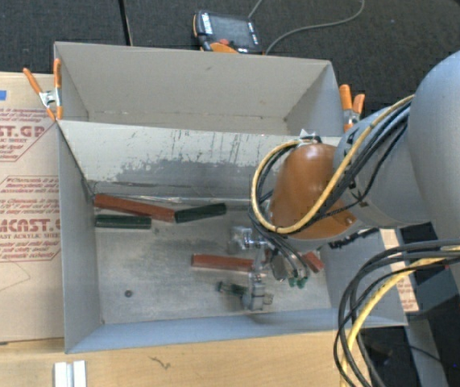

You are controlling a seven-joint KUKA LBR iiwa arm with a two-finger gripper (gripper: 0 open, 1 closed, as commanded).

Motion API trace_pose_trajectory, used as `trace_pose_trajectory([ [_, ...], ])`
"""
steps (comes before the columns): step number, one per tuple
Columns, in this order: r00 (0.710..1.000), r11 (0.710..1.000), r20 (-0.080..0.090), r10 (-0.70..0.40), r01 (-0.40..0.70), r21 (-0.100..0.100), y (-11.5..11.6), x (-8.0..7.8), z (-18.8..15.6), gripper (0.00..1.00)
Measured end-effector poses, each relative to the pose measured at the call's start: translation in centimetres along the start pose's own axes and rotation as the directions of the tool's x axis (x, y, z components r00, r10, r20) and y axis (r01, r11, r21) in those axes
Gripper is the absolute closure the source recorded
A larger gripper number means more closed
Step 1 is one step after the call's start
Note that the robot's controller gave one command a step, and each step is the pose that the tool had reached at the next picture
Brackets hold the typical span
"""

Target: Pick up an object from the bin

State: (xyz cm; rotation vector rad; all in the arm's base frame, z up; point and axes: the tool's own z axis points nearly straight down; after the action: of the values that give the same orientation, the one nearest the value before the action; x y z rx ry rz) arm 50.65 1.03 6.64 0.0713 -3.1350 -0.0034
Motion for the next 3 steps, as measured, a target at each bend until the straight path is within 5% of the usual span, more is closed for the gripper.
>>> trace_pose_trajectory([
  [1,1.0,1.0,0.012,0.005,-0.005,0.002,-0.2,-0.4,-0.6,1.0],
  [2,0.755,0.755,0.0,-0.656,0.656,-0.001,-0.6,-4.1,-0.7,1.0],
  [3,0.304,0.304,0.002,-0.953,0.953,0.01,2.3,-3.4,-1.0,1.0],
])
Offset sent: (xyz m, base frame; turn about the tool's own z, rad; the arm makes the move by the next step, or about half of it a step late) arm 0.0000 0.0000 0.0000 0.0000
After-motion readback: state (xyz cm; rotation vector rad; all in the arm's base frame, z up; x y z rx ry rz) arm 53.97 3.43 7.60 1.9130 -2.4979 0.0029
